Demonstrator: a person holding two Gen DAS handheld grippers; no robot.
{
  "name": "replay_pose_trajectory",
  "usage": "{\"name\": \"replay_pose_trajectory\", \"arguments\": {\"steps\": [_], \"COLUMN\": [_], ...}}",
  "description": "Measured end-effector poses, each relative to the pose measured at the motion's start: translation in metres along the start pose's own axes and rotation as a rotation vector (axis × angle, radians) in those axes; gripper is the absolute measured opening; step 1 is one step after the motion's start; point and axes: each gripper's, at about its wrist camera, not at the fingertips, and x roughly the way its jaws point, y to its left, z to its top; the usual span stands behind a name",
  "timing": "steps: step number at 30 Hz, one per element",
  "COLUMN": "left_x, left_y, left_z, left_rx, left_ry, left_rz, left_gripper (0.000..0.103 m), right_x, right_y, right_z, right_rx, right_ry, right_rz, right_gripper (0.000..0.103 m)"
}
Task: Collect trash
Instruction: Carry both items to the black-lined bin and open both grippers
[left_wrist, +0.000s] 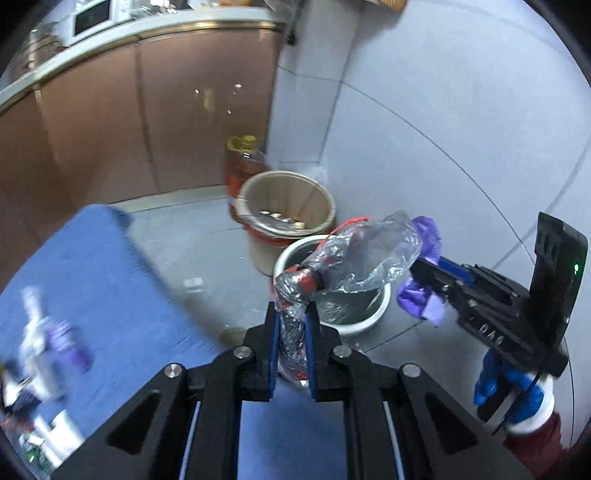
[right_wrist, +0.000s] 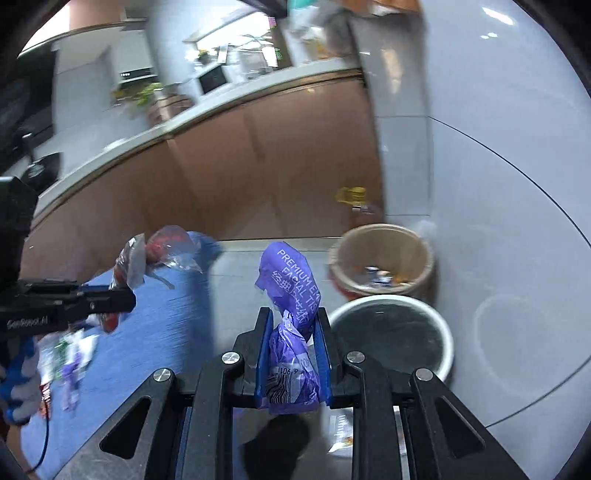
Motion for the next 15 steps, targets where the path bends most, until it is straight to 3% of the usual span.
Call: {"name": "replay_pose_trajectory", "arguments": {"steps": [3, 9, 13, 15], "left_x": [0.046, 0.140, 0.182, 0.192], "left_y": [-0.014, -0.025, -0.020, -0.015], "left_z": [0.022, 0.043, 0.047, 0.047], "left_rx": [-0.010, -0.072, -0.142, -0.160], "left_ry": [0.031, 0.119, 0.169, 0.174], "left_rz": [-0.020, -0.074, -0.121, -0.134], "left_gripper": [0.013, 0.015, 0.047, 0.048], "right_x": [0.027, 0.082, 0.106, 0.111], "right_y": [-0.031, -0.082, -0.104, -0.107], "right_z": [0.001, -0.008, -0.013, -0.015], "right_rx": [0.022, 0.071, 0.093, 0.095], "right_ry": [0.024, 0.106, 0.149, 0.163], "right_rz": [-0.075, -0.136, -0.169, -0.186], "right_gripper": [0.021, 0.023, 0.025, 0.034]}}
